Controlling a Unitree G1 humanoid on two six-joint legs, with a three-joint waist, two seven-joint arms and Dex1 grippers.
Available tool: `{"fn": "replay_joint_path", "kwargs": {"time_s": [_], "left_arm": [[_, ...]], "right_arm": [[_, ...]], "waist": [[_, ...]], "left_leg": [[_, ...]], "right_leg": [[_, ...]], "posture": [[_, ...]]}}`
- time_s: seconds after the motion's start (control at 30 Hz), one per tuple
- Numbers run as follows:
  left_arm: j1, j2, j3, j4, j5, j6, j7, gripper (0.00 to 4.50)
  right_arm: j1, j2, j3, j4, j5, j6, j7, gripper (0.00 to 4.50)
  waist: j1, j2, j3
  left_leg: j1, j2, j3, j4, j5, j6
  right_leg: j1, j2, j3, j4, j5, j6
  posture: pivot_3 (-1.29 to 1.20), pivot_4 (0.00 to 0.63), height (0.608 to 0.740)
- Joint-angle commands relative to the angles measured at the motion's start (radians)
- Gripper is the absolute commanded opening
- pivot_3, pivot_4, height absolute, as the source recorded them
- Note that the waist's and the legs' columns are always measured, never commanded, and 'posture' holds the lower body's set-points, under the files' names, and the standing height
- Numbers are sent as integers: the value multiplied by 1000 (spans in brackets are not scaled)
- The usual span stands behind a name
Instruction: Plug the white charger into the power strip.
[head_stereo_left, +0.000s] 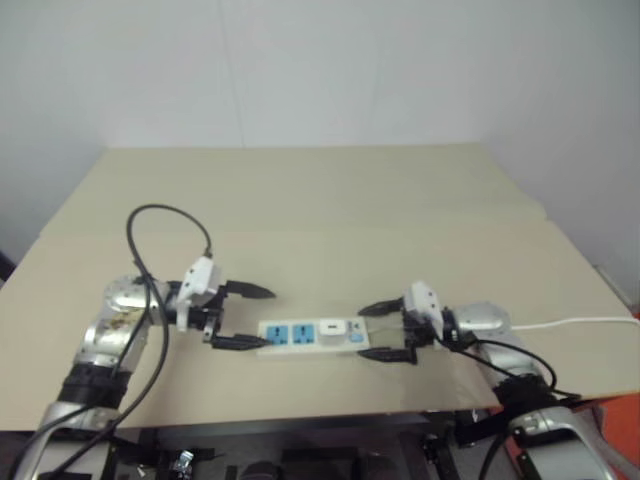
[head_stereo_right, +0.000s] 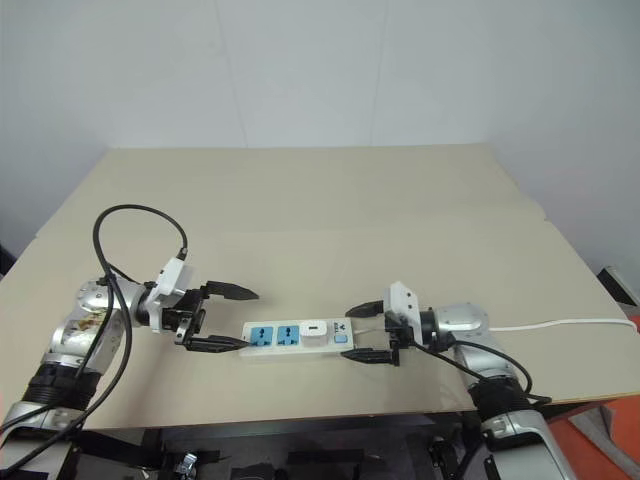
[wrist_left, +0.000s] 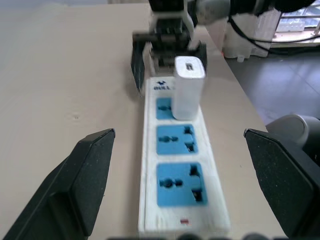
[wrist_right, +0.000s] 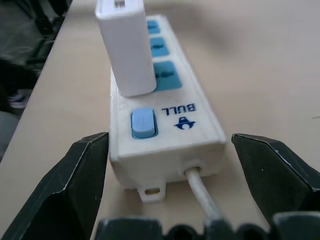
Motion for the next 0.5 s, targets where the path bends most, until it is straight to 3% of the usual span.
{"fn": "replay_joint_path", "kwargs": {"time_s": [0.03, 0.3, 0.5], "left_arm": [[-22, 49, 42, -22, -2, 10, -1, 4500], [1, 194, 50, -49, 66, 12, 9, 4500], [49, 228, 80, -113, 24, 67, -1, 4500]], "right_arm": [[35, -48, -62, -123, 66, 40, -4, 4470], [171, -159, -169, -341, 164, 157, -57, 4470], [220, -181, -196, -394, 196, 196, -80, 4470]], "waist": [[3, 0, 0], [7, 0, 0], [6, 0, 0]], "left_leg": [[0, 0, 1, 0, 0, 0], [-3, 0, 1, 0, 0, 0], [-2, 0, 3, 0, 0, 0]], "right_leg": [[0, 0, 0, 0, 0, 0], [-1, -1, -1, -1, 0, 0], [-1, 0, -1, -1, 0, 0]], "posture": [[0, 150, 740], [0, 150, 740], [0, 150, 740]]}}
